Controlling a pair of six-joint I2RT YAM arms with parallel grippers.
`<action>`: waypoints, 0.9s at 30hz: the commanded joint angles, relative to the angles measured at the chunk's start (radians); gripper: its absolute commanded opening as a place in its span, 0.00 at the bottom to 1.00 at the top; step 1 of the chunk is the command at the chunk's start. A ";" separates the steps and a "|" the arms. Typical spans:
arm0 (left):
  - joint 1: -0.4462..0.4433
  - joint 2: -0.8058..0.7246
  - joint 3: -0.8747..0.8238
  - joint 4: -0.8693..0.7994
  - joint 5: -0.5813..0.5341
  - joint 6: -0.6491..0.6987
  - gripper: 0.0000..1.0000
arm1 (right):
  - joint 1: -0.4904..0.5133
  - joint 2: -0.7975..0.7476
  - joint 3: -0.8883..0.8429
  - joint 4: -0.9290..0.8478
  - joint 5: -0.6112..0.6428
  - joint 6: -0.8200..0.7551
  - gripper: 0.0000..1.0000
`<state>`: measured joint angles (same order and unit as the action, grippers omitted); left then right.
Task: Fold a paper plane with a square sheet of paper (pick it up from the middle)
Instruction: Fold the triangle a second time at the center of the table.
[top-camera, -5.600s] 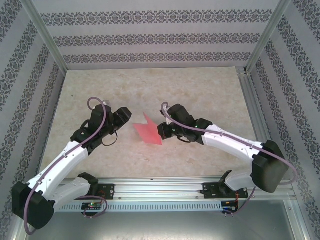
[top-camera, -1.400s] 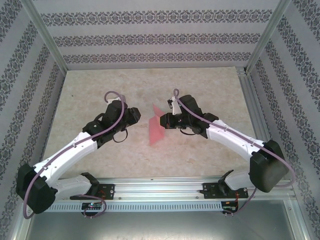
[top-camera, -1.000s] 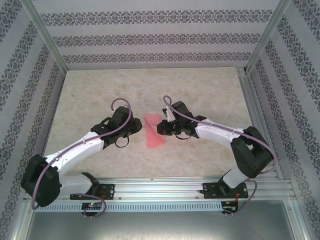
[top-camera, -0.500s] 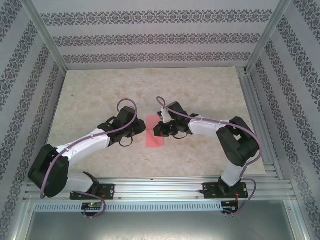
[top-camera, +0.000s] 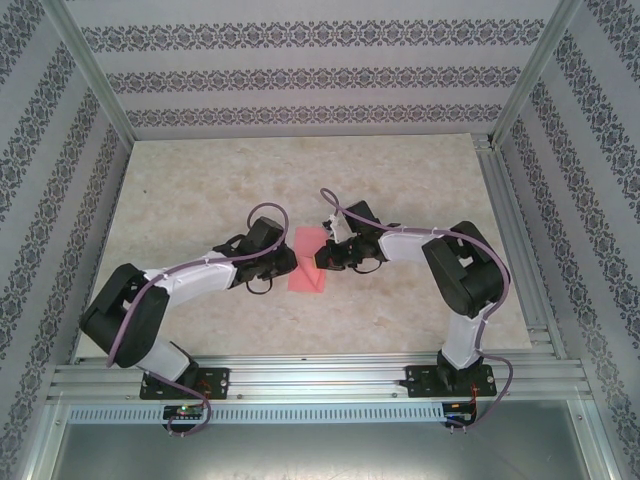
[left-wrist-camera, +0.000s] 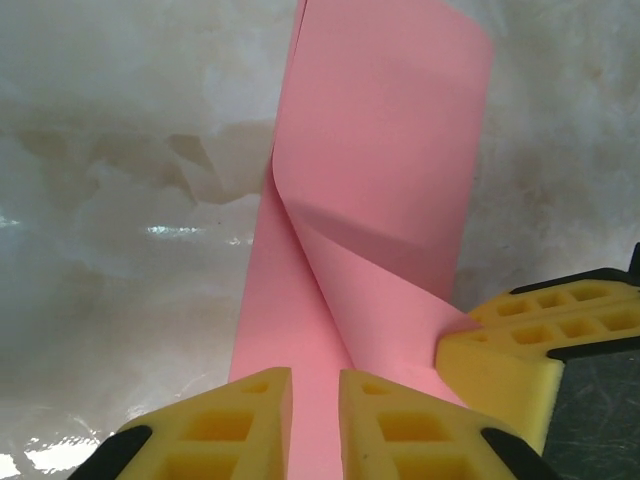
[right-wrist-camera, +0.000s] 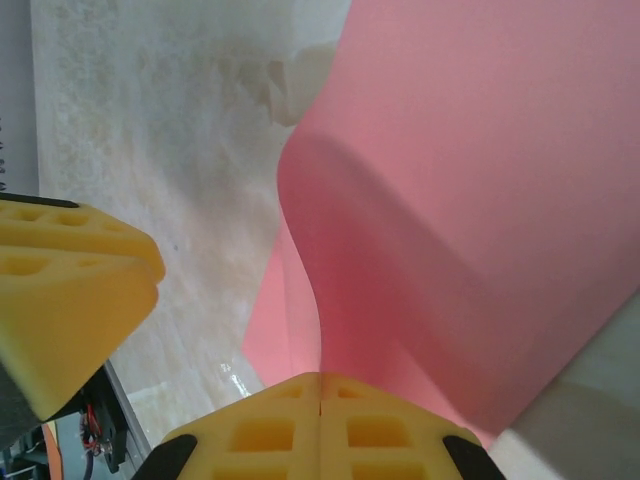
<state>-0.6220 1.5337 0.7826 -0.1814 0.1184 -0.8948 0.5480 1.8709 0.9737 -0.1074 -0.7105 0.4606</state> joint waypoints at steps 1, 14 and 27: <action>0.006 0.045 0.037 0.052 0.044 0.001 0.19 | -0.010 0.024 0.023 0.043 -0.033 -0.034 0.03; -0.003 0.163 0.060 -0.001 0.009 -0.006 0.13 | -0.022 0.066 0.064 -0.012 -0.035 -0.105 0.04; -0.020 0.212 0.082 -0.049 -0.033 0.032 0.10 | -0.041 0.090 0.144 -0.131 -0.012 -0.206 0.05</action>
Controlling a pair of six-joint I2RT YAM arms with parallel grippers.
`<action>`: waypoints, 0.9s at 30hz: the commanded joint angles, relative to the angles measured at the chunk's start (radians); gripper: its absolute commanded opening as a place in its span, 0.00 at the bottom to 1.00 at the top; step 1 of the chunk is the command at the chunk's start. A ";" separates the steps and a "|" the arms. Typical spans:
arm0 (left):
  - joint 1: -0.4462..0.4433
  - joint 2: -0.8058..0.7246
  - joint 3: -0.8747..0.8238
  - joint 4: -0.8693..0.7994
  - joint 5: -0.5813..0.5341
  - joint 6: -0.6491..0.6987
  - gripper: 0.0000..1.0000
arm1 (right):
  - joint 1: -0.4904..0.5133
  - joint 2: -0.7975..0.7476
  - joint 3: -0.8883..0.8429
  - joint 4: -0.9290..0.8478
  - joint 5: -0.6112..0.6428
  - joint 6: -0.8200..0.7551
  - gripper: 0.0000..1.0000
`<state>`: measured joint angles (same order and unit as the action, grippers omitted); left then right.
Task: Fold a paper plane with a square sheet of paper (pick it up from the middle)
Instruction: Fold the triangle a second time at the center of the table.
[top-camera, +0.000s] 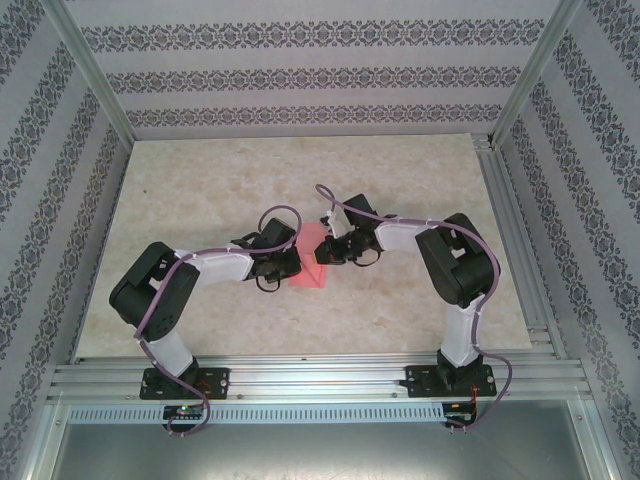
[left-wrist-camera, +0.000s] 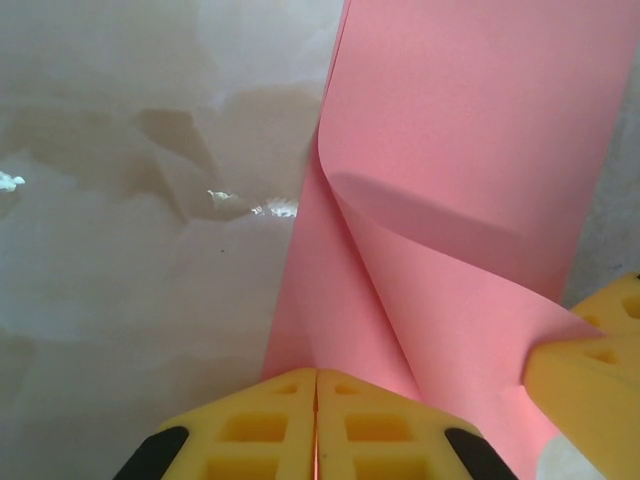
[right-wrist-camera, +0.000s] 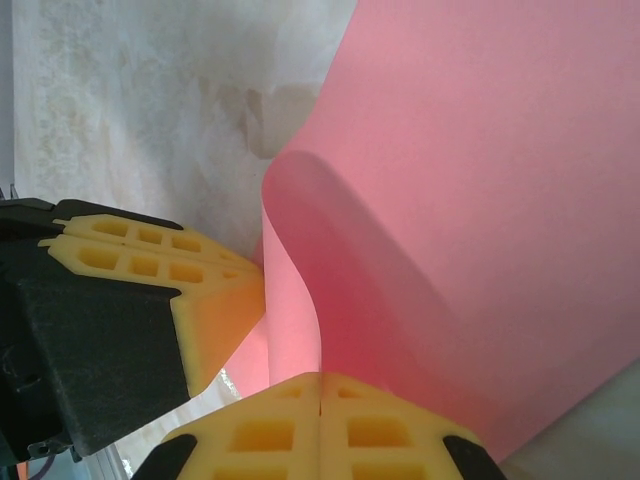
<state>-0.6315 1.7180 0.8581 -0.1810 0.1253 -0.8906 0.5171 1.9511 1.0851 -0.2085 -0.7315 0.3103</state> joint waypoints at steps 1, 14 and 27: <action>-0.010 0.027 0.006 -0.052 -0.041 0.030 0.10 | -0.014 0.011 0.037 -0.037 0.013 -0.061 0.05; -0.012 0.041 0.034 -0.067 -0.041 0.063 0.10 | -0.023 0.041 0.123 -0.163 0.050 -0.202 0.06; -0.015 0.047 0.053 -0.085 -0.043 0.081 0.10 | -0.021 0.080 0.166 -0.196 0.118 -0.271 0.06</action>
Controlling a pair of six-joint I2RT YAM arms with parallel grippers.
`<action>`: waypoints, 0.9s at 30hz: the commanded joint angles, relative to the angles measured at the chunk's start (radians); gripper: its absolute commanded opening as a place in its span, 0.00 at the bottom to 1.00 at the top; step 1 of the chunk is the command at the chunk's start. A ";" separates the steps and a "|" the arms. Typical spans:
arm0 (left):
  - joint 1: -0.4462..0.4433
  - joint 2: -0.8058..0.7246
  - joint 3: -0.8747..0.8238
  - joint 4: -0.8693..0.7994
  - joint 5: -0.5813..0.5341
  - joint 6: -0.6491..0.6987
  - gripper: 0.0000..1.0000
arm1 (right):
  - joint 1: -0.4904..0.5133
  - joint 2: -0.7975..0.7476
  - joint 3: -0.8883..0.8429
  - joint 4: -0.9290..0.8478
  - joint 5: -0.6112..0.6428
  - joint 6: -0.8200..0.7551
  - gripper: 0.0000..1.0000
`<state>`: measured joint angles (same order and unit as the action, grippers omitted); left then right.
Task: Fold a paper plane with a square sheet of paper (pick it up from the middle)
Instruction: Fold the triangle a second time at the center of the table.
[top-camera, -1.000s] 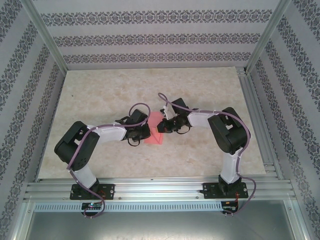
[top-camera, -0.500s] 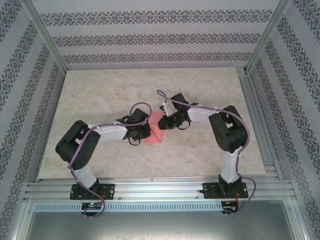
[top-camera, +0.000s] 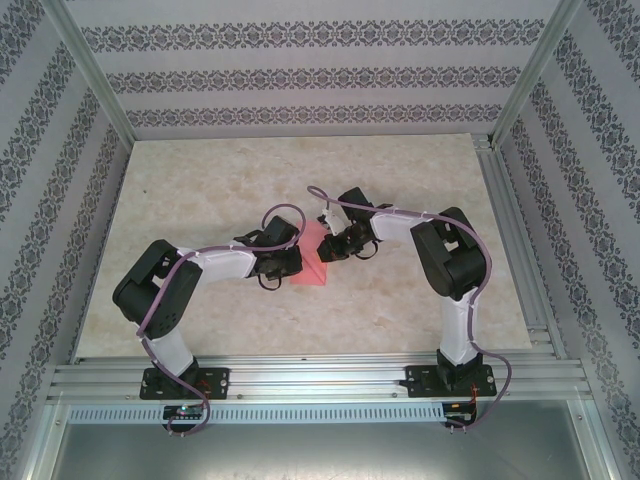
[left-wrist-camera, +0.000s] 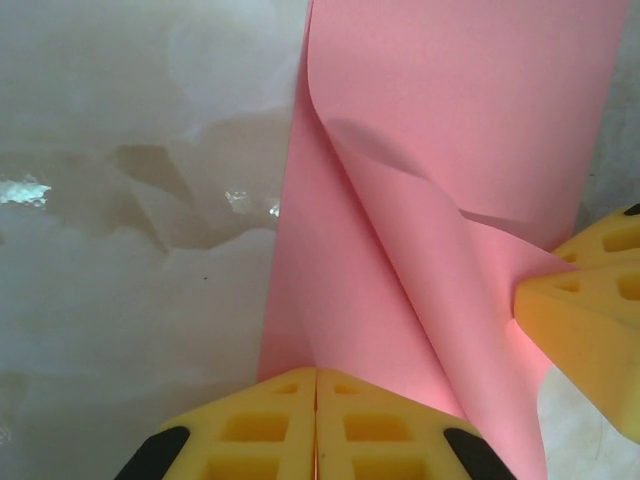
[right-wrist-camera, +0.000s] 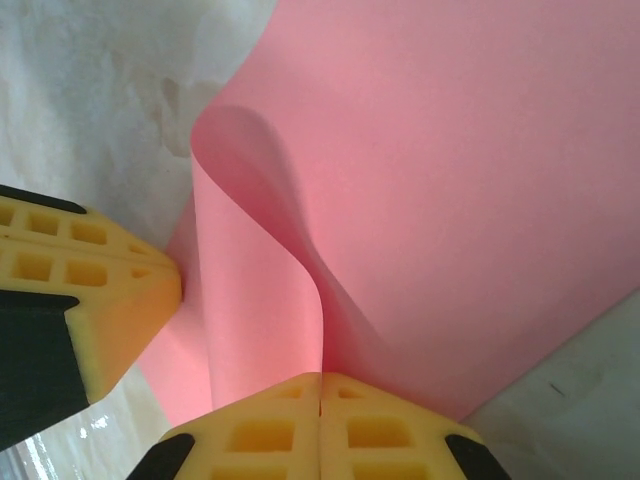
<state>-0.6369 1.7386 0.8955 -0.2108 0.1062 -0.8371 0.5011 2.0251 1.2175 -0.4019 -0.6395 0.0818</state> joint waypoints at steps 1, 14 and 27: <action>-0.010 0.027 0.019 -0.059 -0.025 0.032 0.10 | -0.006 0.004 0.036 -0.010 0.037 -0.049 0.06; -0.018 0.026 0.034 -0.082 -0.039 0.046 0.10 | 0.004 0.030 0.074 -0.021 0.032 -0.068 0.07; -0.020 -0.030 0.039 -0.101 -0.057 0.032 0.14 | 0.014 0.046 0.074 -0.039 0.043 -0.065 0.07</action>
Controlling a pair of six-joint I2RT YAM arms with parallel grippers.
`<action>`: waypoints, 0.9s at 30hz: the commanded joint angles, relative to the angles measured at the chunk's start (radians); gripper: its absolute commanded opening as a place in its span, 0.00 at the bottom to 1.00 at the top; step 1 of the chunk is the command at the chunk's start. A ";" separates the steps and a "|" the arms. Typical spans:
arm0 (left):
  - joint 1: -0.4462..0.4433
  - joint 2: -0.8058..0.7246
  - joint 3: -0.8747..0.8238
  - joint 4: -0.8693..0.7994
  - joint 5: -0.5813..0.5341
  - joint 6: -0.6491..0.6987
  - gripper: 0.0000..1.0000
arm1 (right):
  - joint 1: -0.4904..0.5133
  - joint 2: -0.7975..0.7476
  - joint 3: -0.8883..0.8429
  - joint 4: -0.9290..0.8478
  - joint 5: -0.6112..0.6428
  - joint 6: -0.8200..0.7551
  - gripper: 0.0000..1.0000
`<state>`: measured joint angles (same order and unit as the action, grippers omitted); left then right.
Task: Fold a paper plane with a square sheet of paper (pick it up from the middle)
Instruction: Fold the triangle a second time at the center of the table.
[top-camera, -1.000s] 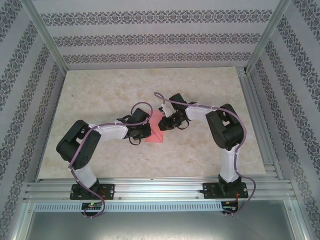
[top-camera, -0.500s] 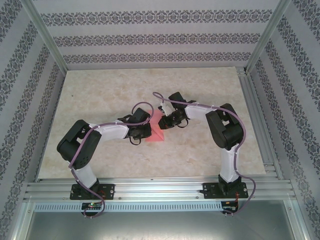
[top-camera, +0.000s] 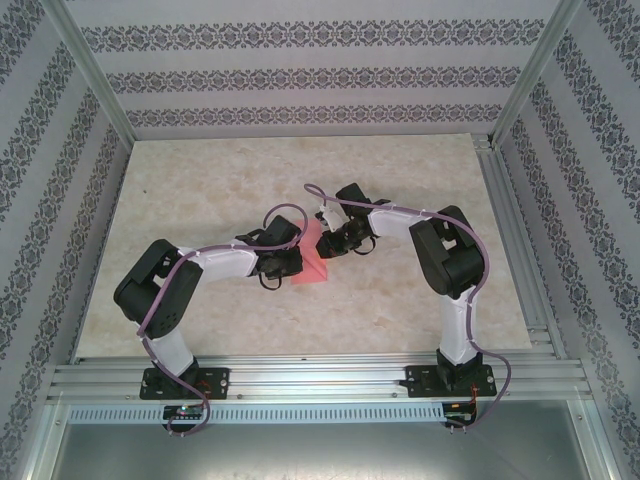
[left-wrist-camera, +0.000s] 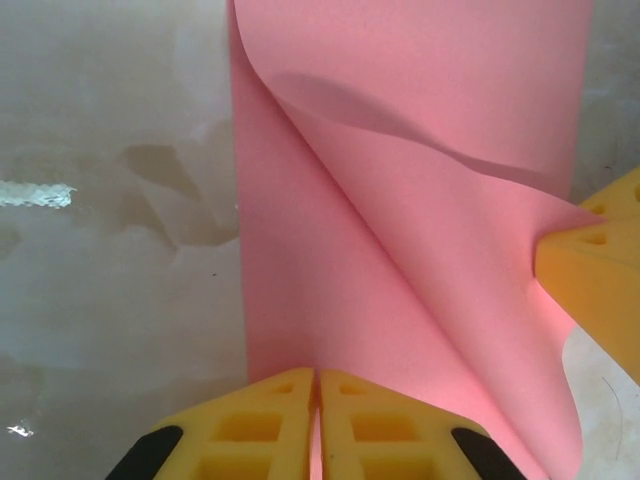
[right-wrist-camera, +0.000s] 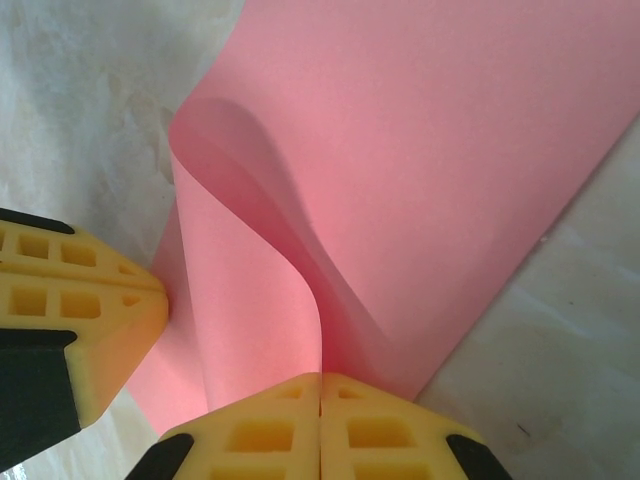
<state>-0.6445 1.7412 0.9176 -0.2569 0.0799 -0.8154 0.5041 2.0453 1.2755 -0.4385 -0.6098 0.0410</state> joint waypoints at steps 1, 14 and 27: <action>-0.012 -0.044 0.017 -0.054 -0.031 0.009 0.14 | 0.011 0.027 0.018 -0.005 0.014 -0.024 0.07; -0.013 -0.100 -0.012 -0.002 -0.013 -0.027 0.12 | 0.017 0.019 0.037 -0.015 -0.008 -0.019 0.07; -0.023 -0.027 -0.039 -0.007 -0.034 -0.045 0.06 | 0.019 0.024 0.080 -0.043 -0.017 -0.020 0.08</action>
<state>-0.6506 1.7000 0.8856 -0.2710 0.0620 -0.8490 0.5106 2.0544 1.3258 -0.4740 -0.6041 0.0414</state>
